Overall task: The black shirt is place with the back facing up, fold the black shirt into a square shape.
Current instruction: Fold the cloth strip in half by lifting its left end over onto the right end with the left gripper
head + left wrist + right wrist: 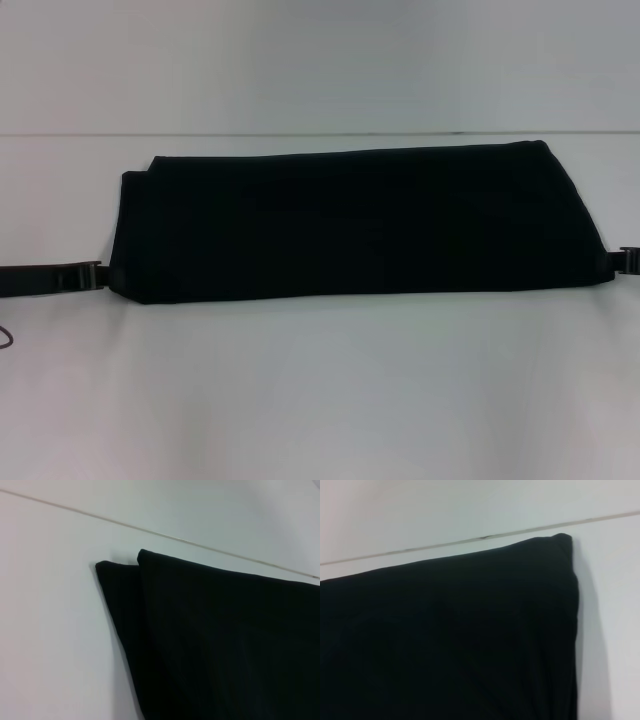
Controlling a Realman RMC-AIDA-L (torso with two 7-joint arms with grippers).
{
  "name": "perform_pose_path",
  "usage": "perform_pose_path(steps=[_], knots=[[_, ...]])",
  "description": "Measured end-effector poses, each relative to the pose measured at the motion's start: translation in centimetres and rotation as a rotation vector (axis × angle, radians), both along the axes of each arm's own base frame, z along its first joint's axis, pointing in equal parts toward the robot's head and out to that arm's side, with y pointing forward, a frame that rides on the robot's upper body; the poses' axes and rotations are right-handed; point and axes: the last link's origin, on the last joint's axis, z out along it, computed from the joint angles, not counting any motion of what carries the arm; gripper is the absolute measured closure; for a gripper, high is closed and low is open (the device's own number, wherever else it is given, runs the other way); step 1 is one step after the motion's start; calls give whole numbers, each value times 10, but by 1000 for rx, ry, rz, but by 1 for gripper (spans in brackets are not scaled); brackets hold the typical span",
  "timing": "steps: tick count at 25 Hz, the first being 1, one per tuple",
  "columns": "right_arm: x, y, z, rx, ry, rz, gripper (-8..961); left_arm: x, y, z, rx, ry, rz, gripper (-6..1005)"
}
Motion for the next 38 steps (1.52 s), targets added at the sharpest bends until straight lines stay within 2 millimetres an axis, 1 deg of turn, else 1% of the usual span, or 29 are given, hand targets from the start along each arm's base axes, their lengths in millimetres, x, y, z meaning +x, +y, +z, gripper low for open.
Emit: perform_pose_path(steps=[2, 9, 17, 23, 32, 35, 38], knots=[[3, -3, 2, 3, 3, -2, 942, 0, -1, 0, -2, -1, 1, 941], [10, -12, 10, 13, 38, -6, 943, -3, -4, 4, 1, -7, 6, 928], [18, -19, 18, 23, 52, -21, 943, -11, -10, 11, -6, 7, 18, 912], [17, -22, 18, 9, 62, -17, 942, -12, -13, 12, -15, 3, 10, 900], [4, -24, 23, -33, 109, 18, 927, -5, -13, 15, -42, -40, 0, 883], [4, -26, 29, -34, 116, 23, 816, -8, -16, 18, -31, -55, 19, 877], [4, -30, 41, -15, 124, 33, 701, -11, -21, 23, -19, -84, 49, 871]])
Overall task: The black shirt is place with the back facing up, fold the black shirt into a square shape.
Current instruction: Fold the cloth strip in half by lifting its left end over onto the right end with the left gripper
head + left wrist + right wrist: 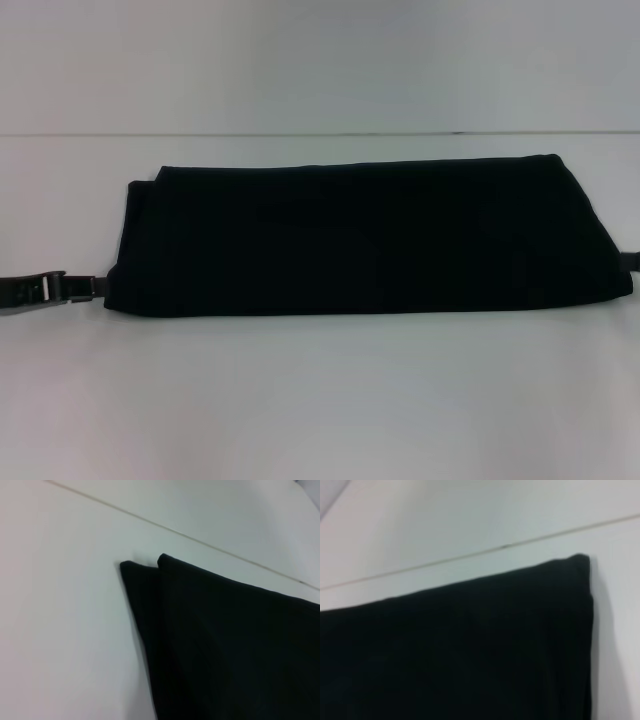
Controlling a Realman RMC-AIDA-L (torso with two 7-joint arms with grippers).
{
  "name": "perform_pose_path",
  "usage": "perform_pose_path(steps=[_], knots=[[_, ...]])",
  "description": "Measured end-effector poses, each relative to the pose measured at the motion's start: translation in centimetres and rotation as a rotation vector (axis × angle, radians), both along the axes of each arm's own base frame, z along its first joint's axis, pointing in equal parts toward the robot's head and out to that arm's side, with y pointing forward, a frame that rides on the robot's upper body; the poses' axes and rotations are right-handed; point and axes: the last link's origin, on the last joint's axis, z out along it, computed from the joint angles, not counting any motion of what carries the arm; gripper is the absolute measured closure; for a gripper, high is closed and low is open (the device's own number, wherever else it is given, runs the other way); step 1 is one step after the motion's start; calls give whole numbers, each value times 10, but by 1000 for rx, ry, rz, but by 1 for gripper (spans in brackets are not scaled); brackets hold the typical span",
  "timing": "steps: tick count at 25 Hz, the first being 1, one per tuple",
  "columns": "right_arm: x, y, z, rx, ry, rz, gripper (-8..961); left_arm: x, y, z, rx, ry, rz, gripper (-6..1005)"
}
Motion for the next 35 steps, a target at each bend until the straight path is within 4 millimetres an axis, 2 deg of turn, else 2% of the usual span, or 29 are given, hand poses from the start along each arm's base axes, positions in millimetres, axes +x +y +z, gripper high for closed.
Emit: perform_pose_path(steps=[1, 5, 9, 15, 17, 24, 35], knots=[[0, -2, 5, 10, 12, 7, 660, 0, -3, 2, -3, -19, 11, 869], [-8, -7, 14, 31, 72, 66, 496, 5, -16, 4, -53, -114, 36, 686], [-17, -6, 10, 44, 106, 141, 427, 11, -22, -6, -130, -182, 96, 535], [-30, 10, -4, 40, 93, 190, 324, 17, -13, -25, -172, -253, 204, 297], [-36, 15, -7, 31, 87, 207, 256, 17, -8, -27, -156, -263, 243, 207], [-49, 30, -13, 39, 53, 250, 37, 10, 2, -29, -93, -287, 364, 150], [-55, 36, -14, 52, 42, 267, 48, 4, 13, -25, -11, -282, 419, 137]])
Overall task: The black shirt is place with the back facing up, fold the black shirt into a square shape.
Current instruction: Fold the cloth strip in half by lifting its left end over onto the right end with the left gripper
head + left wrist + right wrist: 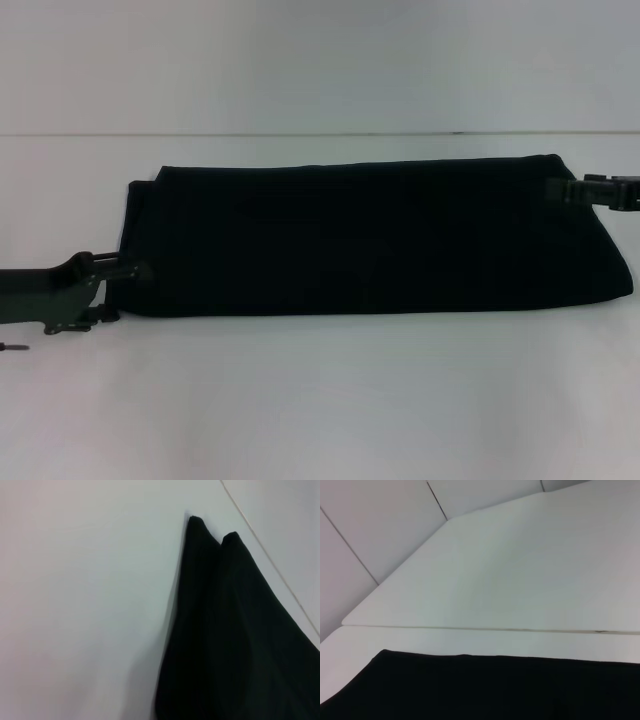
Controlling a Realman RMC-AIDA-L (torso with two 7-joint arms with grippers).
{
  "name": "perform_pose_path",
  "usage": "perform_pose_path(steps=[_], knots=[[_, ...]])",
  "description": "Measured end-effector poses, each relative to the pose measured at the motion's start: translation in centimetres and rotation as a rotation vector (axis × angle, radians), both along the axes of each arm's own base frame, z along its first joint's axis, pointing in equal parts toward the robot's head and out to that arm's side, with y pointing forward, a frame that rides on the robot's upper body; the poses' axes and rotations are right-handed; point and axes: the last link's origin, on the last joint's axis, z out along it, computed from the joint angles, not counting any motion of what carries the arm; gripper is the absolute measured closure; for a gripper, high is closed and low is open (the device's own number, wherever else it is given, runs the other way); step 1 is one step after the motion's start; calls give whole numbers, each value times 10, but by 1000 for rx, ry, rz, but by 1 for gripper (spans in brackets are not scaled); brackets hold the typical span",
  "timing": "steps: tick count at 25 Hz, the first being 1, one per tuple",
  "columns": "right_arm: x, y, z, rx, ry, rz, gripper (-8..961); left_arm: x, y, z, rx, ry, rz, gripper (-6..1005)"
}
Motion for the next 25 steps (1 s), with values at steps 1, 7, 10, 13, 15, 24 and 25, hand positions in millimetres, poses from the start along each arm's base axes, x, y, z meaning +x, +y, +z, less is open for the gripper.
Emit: perform_pose_path(steps=[1, 7, 10, 13, 15, 24, 25], knots=[[0, 0, 1, 3, 1, -1, 48, 0, 1, 0, 1, 2, -1, 138], [0, 1, 3, 9, 2, -1, 50, 1, 6, -2, 9, 24, -9, 157], [-1, 2, 4, 11, 2, -3, 51, 1, 7, -2, 11, 31, -15, 166], [-1, 2, 4, 12, 2, -2, 51, 1, 8, -2, 15, 40, -20, 176], [-2, 2, 4, 11, 2, -1, 52, 1, 8, -2, 15, 47, -31, 182], [-3, 3, 4, 11, -1, 7, 54, 0, 9, -2, 21, 109, -122, 211], [-3, 3, 4, 12, 0, 7, 54, -1, 9, -2, 25, 113, -121, 214]])
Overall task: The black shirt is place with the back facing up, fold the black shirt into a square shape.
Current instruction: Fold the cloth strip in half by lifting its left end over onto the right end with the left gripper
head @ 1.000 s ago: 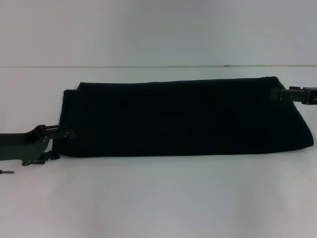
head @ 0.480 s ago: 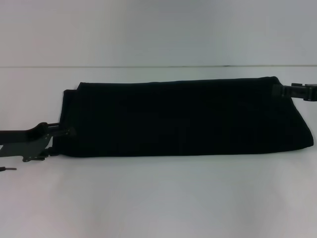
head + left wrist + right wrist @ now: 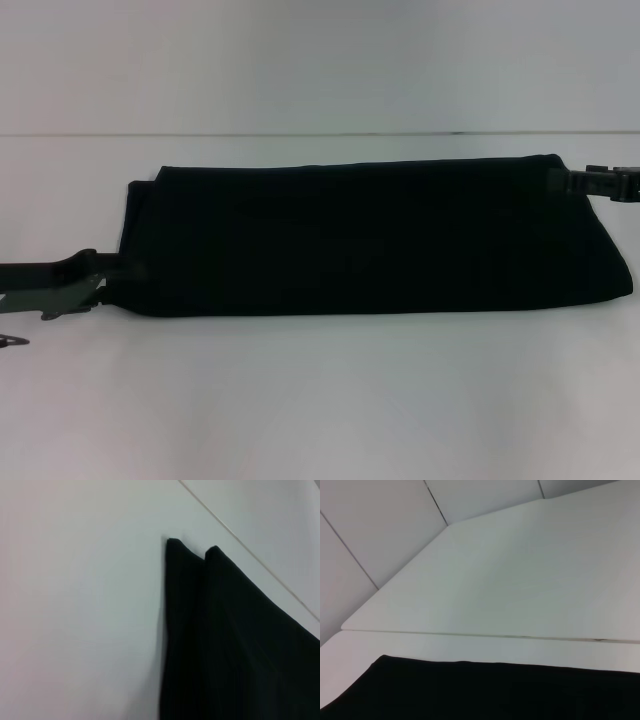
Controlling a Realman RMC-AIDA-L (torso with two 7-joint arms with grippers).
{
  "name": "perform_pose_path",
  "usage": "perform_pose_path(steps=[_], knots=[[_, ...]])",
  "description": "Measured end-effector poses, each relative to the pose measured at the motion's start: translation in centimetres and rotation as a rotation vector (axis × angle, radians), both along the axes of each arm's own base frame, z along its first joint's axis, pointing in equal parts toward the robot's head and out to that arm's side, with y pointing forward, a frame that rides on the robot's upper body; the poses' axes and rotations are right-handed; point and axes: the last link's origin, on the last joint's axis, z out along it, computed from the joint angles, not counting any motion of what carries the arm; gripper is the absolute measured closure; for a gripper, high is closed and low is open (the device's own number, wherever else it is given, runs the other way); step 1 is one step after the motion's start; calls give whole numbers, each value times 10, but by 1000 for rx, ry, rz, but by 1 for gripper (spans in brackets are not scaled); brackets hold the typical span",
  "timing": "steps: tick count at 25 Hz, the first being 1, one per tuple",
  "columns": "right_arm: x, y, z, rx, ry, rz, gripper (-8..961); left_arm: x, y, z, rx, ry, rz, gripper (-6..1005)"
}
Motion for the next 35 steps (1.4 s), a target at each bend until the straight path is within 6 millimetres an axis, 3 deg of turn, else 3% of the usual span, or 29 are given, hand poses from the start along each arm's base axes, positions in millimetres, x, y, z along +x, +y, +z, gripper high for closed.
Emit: perform_pose_path(steps=[1, 17, 23, 26, 35], knots=[[0, 0, 0, 1, 0, 0, 54, -2, 0, 0, 4, 3, 3, 217], [1, -1, -1, 3, -2, -4, 55, -5, -5, -4, -12, 19, -13, 905], [1, -1, -4, -2, 7, -4, 54, -9, -9, -3, -20, 47, -43, 996], [-2, -1, -5, 8, 29, -1, 53, -13, -12, 0, -16, 72, -72, 991], [-3, 4, -9, 63, 66, -24, 55, -37, -32, 45, 18, 215, -112, 978]])
